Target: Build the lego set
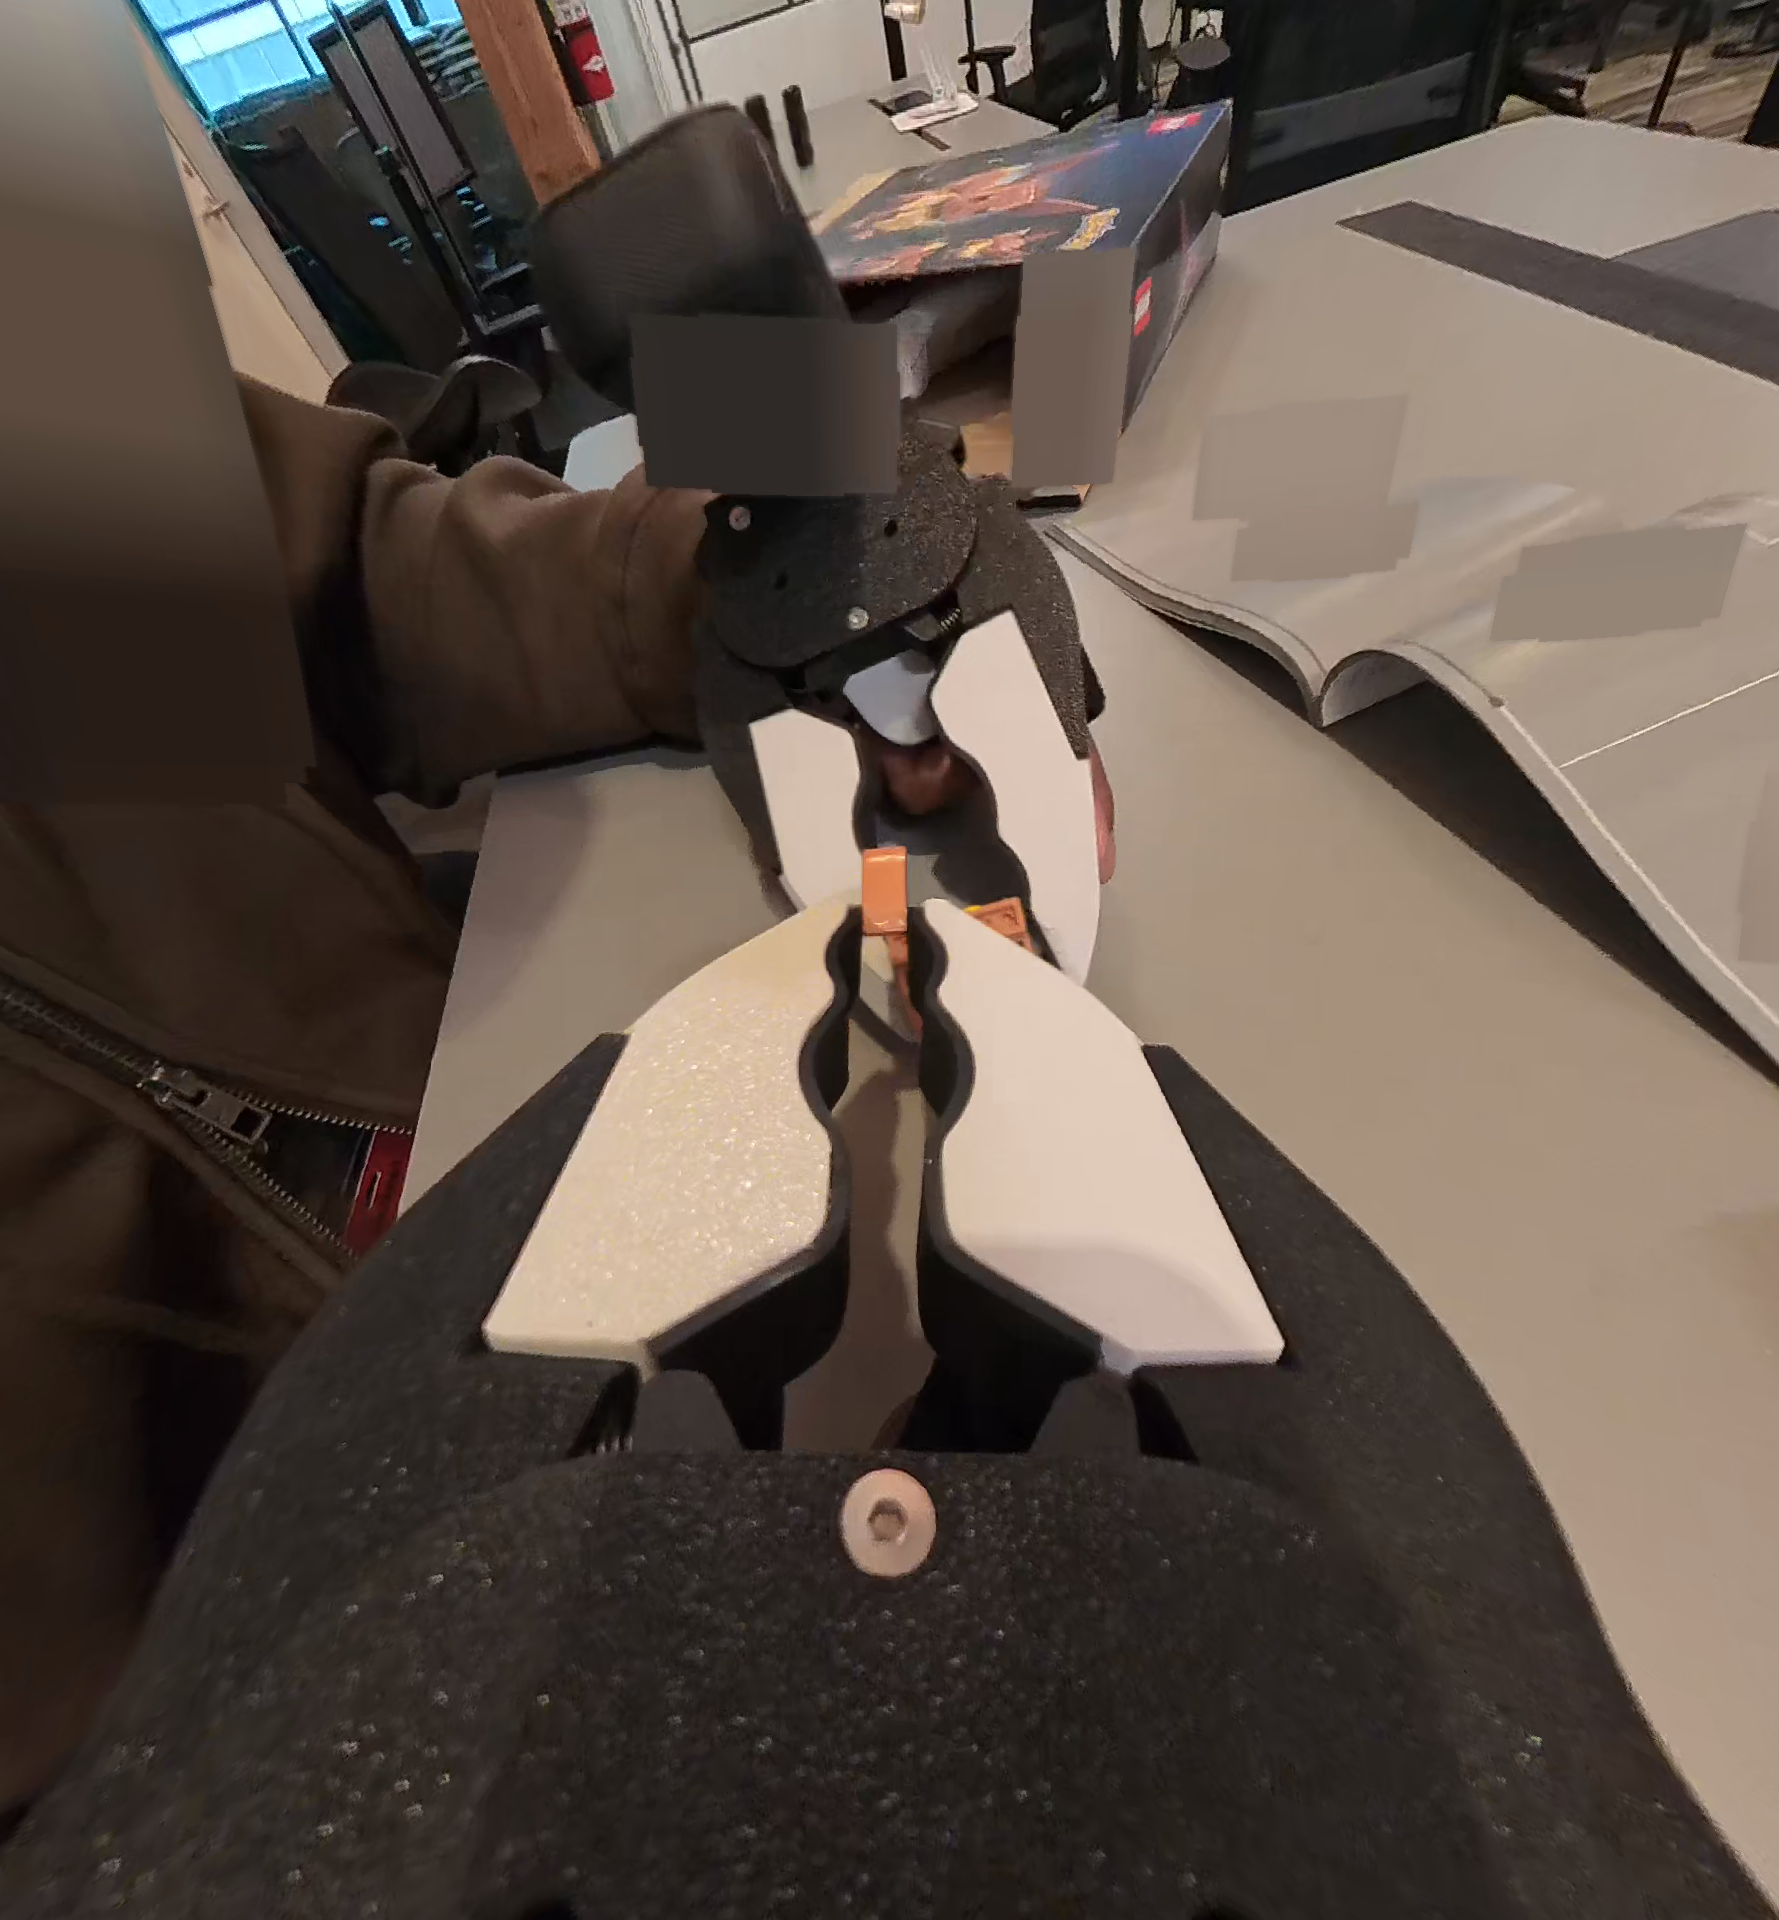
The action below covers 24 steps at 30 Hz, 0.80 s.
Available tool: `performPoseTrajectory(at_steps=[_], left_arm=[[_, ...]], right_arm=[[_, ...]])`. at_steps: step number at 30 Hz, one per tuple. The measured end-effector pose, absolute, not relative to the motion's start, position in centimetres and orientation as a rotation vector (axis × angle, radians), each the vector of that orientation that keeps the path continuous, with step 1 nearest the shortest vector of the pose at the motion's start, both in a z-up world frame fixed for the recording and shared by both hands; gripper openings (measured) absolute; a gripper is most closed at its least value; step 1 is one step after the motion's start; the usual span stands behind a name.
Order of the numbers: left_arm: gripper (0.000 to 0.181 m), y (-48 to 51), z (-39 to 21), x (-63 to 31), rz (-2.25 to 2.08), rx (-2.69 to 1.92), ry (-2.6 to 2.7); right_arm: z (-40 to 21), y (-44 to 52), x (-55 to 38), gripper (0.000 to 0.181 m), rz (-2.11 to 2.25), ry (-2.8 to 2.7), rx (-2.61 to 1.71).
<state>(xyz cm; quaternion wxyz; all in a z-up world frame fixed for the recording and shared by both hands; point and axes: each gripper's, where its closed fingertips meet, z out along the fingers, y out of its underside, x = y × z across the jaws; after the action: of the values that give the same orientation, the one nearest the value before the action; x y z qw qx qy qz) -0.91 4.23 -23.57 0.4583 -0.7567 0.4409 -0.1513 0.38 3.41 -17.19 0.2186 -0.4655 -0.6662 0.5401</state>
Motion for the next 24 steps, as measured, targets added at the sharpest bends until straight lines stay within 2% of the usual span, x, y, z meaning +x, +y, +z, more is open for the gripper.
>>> performPoseTrajectory(at_steps=[7, 24], left_arm=[[0.037, 3.5, -18.1, -0.5, -0.697, -1.619, 0.832], [0.037, 2.7, -16.8, -0.6, -0.762, -1.528, 0.796]], right_arm=[[-14.6, 3.6, -1.5, 0.008, 1.479, -1.851, -1.247], [-14.4, 2.7, -3.3, 0.008, 1.404, -1.955, -1.259]])
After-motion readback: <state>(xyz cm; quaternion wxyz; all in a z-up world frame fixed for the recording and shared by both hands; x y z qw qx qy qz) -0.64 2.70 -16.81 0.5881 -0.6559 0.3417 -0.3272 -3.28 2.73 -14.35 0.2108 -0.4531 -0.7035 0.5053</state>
